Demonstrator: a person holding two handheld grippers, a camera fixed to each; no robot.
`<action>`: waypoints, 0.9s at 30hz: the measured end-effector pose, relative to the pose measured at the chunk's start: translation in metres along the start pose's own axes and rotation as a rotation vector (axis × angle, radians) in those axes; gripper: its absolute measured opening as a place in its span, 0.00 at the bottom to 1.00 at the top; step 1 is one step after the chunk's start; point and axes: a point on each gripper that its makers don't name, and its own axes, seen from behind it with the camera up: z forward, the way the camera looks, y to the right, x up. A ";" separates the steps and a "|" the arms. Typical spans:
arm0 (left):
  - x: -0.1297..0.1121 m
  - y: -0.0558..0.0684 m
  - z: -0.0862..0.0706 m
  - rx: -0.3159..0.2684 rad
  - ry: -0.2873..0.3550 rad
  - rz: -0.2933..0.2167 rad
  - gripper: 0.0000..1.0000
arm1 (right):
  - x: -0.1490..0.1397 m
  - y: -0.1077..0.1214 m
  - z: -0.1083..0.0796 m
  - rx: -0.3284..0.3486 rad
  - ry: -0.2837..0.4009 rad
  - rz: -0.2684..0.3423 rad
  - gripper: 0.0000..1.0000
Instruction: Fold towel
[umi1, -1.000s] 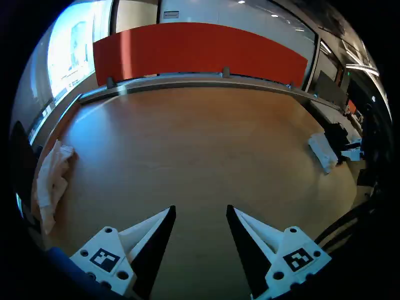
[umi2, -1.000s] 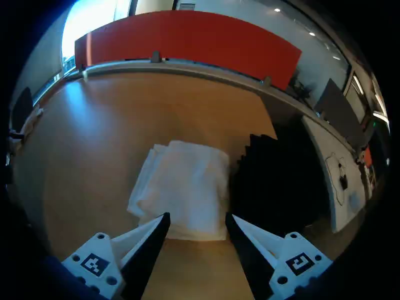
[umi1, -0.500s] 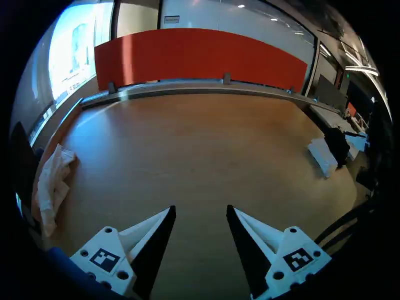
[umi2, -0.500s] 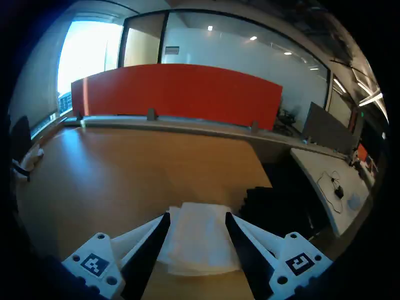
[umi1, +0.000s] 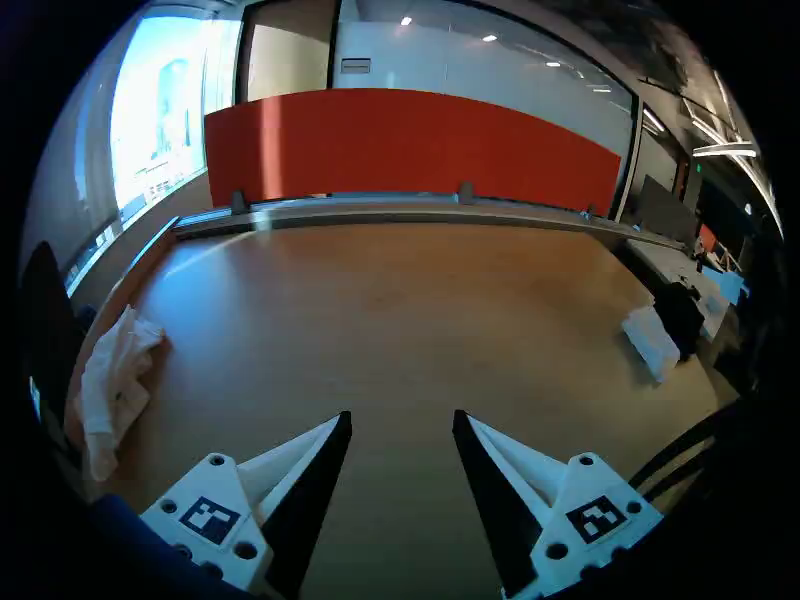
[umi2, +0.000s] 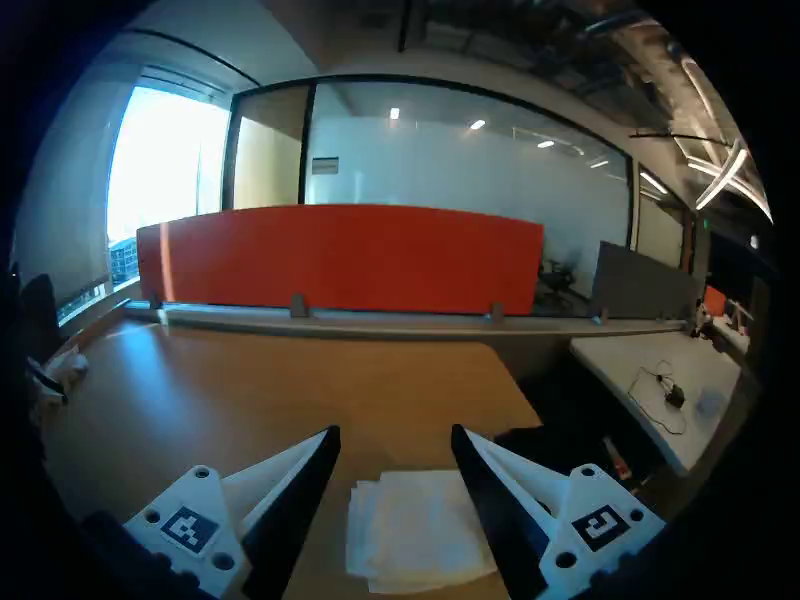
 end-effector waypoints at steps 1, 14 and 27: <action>0.004 -0.002 0.000 0.003 0.013 -0.001 0.74 | 0.005 -0.002 0.000 -0.003 0.017 0.003 0.85; 0.074 -0.033 -0.012 0.051 0.248 -0.023 0.74 | 0.049 -0.029 -0.005 -0.008 0.126 0.032 0.94; 0.118 -0.072 -0.030 0.102 0.390 -0.051 0.74 | 0.086 -0.087 -0.011 0.040 0.188 0.020 0.98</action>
